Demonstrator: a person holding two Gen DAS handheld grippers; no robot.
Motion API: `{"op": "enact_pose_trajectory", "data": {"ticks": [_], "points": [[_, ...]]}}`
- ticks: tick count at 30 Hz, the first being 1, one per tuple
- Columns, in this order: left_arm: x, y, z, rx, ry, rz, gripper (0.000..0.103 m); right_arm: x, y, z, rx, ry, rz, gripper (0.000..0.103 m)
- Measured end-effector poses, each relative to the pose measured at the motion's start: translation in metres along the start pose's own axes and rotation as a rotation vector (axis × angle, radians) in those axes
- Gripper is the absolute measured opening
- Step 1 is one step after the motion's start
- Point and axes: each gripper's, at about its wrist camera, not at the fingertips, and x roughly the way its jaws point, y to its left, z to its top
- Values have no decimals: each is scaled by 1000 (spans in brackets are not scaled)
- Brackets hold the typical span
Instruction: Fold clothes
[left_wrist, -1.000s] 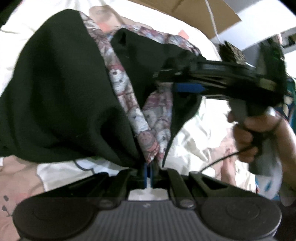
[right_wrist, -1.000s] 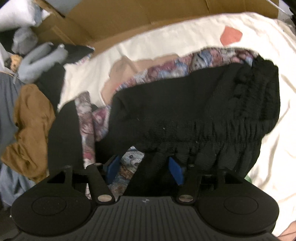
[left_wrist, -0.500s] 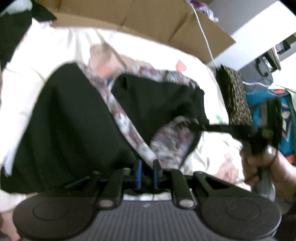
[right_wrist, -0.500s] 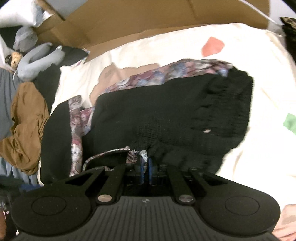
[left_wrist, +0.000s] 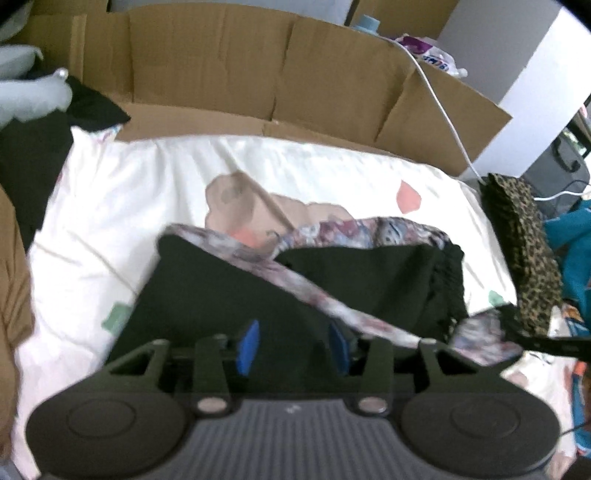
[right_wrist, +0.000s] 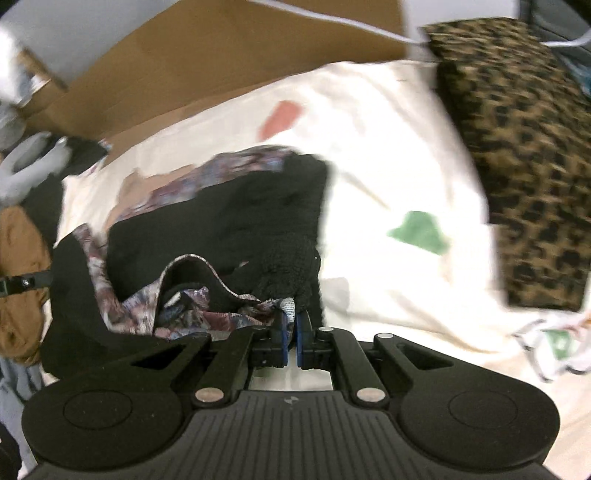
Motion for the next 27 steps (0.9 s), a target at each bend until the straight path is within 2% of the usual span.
{"op": "enact_pose_trajectory", "data": {"ticks": [3, 4, 5, 9, 12, 18, 22, 25, 27], "points": [[11, -3, 8, -6, -10, 28, 47, -9, -28, -2, 37, -3, -45, 3], [13, -3, 11, -11, -12, 36, 49, -12, -38, -3, 51, -3, -56, 3], [14, -2, 12, -13, -17, 46, 58, -14, -48, -4, 64, -3, -67, 3], [18, -2, 17, 3, -35, 81, 62, -26, -76, -5, 95, -25, -126, 2], [24, 0, 18, -1, -44, 113, 69, -32, -95, -3, 119, -45, -168, 2], [39, 9, 16, 2, -39, 197, 78, -47, -119, 9, 146, -119, -253, 2], [50, 17, 14, 57, -53, 276, 87, -47, -131, 14, 172, -135, -276, 2], [58, 27, 12, 66, -46, 286, 87, -40, -128, 12, 169, -126, -278, 2], [60, 31, 11, 55, -44, 258, 86, -37, -128, 12, 171, -122, -277, 2]]}}
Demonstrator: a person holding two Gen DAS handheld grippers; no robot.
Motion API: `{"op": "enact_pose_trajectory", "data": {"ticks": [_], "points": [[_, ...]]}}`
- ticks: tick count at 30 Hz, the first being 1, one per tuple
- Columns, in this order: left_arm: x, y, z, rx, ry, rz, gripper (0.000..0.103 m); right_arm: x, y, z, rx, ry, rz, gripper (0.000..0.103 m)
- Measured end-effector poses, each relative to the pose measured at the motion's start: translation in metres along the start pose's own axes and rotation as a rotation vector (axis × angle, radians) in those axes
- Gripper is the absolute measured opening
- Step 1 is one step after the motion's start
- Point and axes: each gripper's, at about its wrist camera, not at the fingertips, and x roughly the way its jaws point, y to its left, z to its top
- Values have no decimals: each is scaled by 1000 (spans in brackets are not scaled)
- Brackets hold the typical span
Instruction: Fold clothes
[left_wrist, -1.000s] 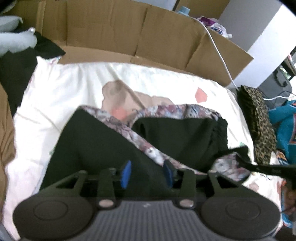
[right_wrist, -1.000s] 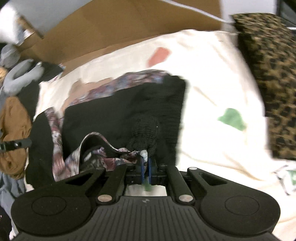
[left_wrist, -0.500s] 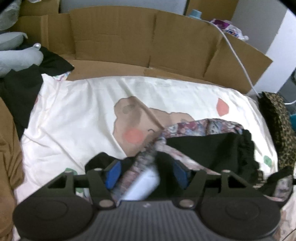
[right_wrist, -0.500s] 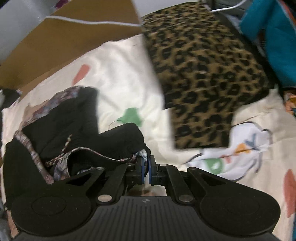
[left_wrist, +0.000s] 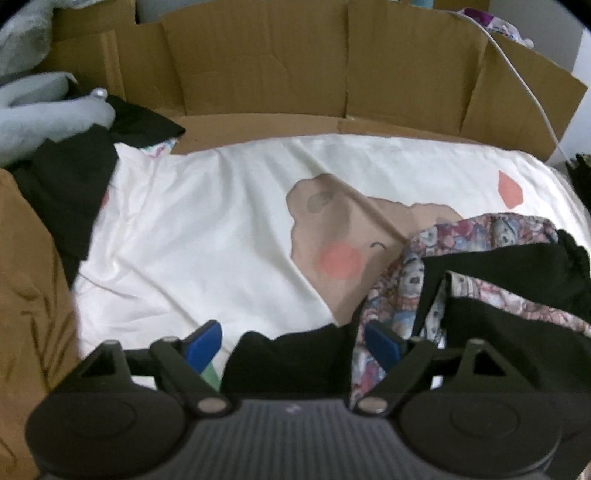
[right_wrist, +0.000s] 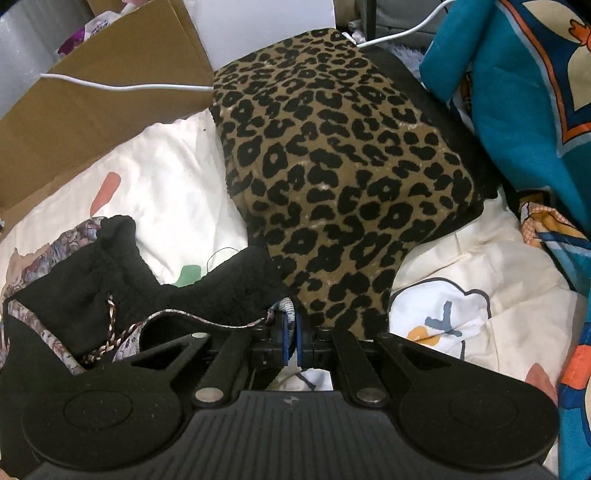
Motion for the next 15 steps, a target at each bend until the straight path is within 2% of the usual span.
{"op": "enact_pose_trajectory", "data": {"ticks": [6, 7, 8, 10, 15], "points": [[-1, -20, 8, 64, -51, -114, 84, 0, 2, 1, 11, -10, 17, 3], [2, -25, 9, 82, -45, -128, 76, 0, 3, 1, 5, -13, 17, 3], [5, -31, 9, 100, -39, -141, 62, -1, 5, 1, -4, -14, 18, 3], [17, -40, 10, 134, 18, -163, 44, -1, 7, 1, -16, -17, 22, 4], [36, -39, 10, 59, 73, -177, 42, 1, 3, 0, -3, -12, 28, 5]]}}
